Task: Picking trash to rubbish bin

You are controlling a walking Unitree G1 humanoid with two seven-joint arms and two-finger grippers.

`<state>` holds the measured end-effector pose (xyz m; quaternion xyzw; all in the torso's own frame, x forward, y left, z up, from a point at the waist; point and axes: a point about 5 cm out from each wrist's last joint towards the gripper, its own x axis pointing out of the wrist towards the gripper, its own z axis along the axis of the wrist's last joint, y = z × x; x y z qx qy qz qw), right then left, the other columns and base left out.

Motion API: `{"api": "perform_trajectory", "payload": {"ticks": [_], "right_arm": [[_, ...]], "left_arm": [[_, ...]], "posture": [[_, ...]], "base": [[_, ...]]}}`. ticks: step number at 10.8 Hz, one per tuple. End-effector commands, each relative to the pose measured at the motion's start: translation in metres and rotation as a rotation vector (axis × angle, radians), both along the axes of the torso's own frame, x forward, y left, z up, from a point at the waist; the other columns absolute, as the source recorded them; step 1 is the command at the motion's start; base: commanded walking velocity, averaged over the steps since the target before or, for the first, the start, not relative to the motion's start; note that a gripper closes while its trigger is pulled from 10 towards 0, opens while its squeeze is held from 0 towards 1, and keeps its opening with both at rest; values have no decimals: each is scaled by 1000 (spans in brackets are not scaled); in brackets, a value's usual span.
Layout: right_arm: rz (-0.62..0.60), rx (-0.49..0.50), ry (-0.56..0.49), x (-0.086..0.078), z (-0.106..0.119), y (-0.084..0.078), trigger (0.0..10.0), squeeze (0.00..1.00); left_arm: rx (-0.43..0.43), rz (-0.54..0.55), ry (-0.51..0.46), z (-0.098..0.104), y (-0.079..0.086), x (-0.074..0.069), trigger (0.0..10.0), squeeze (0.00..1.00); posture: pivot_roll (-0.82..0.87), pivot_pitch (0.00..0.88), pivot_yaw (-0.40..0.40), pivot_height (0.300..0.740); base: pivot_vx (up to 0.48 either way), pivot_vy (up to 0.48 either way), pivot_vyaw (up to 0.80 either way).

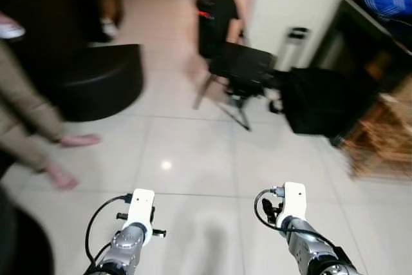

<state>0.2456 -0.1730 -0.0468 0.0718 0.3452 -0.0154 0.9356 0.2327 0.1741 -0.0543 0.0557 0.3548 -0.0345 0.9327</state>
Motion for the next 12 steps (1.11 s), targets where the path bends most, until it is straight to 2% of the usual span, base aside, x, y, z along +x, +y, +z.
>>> {"api": "perform_trajectory", "payload": {"ticks": [1,12], "right_arm": [[3,-12,15,-2,-2,-3,10000,0],[38,-13,20,-1,-1,3,10000,0]], "left_arm": [[2,1,-1,-1,-2,-1,10000,0],[0,24,-13,1,-1,1,10000,0]], "posture": [[27,0,-76,740],[38,0,-77,740]], "base": [[0,0,-800],[0,0,-800]]}}
